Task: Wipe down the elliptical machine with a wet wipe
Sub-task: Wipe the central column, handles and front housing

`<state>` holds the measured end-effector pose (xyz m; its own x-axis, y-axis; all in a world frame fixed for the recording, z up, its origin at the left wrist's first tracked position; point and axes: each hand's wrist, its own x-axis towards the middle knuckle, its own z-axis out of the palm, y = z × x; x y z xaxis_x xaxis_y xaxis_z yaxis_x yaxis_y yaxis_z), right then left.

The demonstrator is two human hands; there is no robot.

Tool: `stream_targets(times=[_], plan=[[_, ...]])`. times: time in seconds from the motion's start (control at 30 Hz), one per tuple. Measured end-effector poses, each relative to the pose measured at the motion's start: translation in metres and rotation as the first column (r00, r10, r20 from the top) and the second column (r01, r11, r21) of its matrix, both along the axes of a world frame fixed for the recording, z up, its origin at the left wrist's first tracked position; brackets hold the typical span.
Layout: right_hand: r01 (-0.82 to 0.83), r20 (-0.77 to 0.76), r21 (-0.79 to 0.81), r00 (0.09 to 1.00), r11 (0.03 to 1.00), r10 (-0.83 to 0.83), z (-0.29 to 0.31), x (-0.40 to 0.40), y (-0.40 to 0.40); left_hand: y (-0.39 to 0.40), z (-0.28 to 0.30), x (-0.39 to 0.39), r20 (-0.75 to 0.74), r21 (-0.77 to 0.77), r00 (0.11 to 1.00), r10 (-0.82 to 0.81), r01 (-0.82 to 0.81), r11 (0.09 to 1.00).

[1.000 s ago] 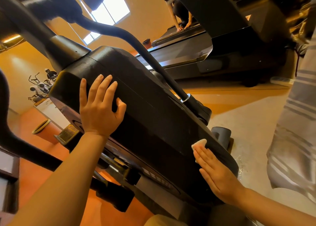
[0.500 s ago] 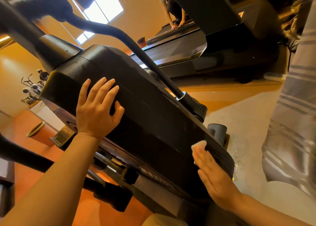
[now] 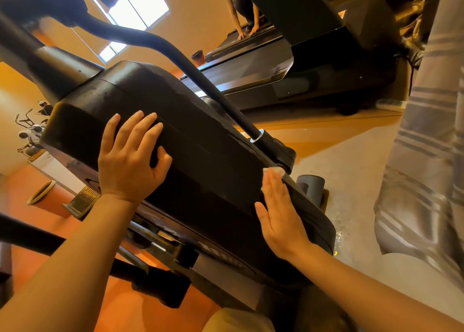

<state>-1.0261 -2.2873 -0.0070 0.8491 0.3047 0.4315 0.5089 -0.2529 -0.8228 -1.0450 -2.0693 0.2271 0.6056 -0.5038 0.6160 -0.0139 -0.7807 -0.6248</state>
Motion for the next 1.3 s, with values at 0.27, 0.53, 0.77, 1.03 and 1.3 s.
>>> stream_targets(times=[0.27, 0.53, 0.77, 1.03, 1.3], plan=[[0.221, -0.411, -0.015, 0.888, 0.975, -0.208, -0.083, -0.025, -0.038, 0.000, 0.000, -0.001, -0.008, -0.001, 1.000, -0.001, 0.001, 1.000], [0.053, -0.170, 0.145, 0.985, 0.988, -0.028, 0.005, 0.000, 0.008, -0.002, -0.001, -0.002, -0.001, -0.010, 1.000, -0.009, 0.009, 1.000], [0.096, -0.161, 0.085, 0.984, 0.992, -0.082, -0.032, -0.003, -0.010, -0.002, 0.000, -0.002, -0.004, -0.012, 1.000, -0.009, 0.009, 1.000], [0.248, -0.513, 0.009, 0.833, 0.969, -0.209, -0.096, -0.038, -0.041, -0.001, 0.000, -0.002, -0.002, -0.016, 1.000, -0.018, 0.018, 1.000], [0.006, -0.063, 0.103, 0.998, 0.995, 0.000, -0.031, -0.043, -0.003, -0.002, 0.000, -0.003, -0.020, -0.041, 1.000, -0.004, 0.003, 0.999]])
